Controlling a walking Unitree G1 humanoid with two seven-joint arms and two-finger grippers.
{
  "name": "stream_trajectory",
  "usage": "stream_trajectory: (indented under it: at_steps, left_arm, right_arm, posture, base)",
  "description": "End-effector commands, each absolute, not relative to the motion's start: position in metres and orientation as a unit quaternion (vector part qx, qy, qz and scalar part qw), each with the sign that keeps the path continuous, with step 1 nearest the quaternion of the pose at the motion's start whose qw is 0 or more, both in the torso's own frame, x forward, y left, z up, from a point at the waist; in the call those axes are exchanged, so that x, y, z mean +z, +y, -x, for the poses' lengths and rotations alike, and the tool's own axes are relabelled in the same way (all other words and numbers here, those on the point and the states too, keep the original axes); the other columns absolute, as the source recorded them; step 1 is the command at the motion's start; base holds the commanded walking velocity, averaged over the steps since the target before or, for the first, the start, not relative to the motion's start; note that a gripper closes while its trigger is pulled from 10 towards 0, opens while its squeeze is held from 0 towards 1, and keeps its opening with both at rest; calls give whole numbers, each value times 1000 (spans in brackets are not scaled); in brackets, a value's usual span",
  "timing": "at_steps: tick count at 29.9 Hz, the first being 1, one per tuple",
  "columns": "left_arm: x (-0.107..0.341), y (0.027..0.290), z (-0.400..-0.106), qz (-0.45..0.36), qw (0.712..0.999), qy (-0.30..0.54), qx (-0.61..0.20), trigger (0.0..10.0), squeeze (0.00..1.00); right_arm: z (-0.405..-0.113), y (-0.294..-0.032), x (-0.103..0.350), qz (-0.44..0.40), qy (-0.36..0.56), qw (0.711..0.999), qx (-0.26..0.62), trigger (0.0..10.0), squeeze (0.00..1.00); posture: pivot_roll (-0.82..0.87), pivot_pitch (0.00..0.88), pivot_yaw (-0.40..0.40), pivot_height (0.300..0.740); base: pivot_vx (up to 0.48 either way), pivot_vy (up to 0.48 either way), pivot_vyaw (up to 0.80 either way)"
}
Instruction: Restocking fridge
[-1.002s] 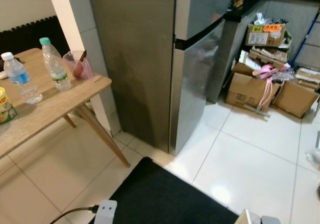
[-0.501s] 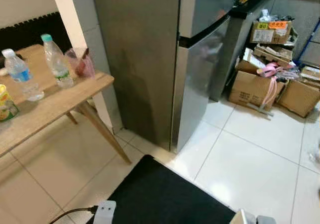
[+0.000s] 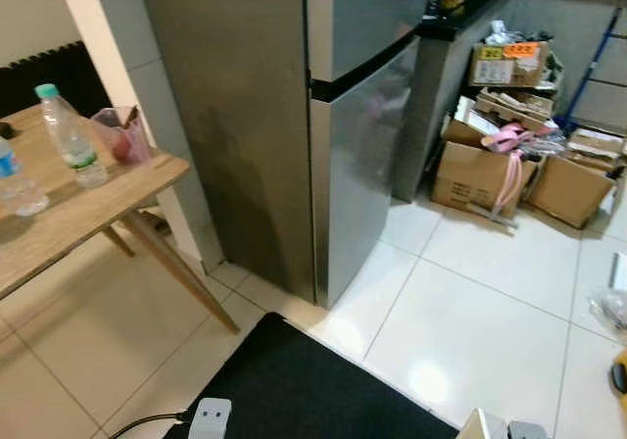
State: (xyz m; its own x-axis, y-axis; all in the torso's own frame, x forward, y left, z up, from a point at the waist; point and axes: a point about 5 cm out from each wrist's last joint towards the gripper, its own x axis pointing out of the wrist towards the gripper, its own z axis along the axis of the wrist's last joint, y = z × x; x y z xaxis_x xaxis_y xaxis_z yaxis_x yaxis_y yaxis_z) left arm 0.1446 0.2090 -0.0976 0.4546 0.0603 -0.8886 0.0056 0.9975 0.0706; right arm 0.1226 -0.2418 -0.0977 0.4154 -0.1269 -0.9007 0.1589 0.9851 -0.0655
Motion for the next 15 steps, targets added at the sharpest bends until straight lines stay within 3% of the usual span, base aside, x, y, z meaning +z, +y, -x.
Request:
stream_trajectory:
  at_steps: [1,6,15]
  left_arm:
    - [-98,209,-142,-25,851,524,19,10000,0]
    - [-99,209,-142,-23,849,528,15,10000,0]
    - [-98,211,-141,-32,848,529,10,10000,0]
  right_arm:
    - [-124,-241,-97,-15,531,843,-84,10000,0]
    - [-124,-241,-97,-14,532,843,-83,10000,0]
    - [-124,-240,-98,-12,532,843,-82,10000,0]
  posture:
    - [-38,0,-11,740]
    - [-37,0,-12,740]
    - [-39,0,-6,740]
  base:
    - [0,0,0]
    - [0,0,0]
    - [285,0,0]
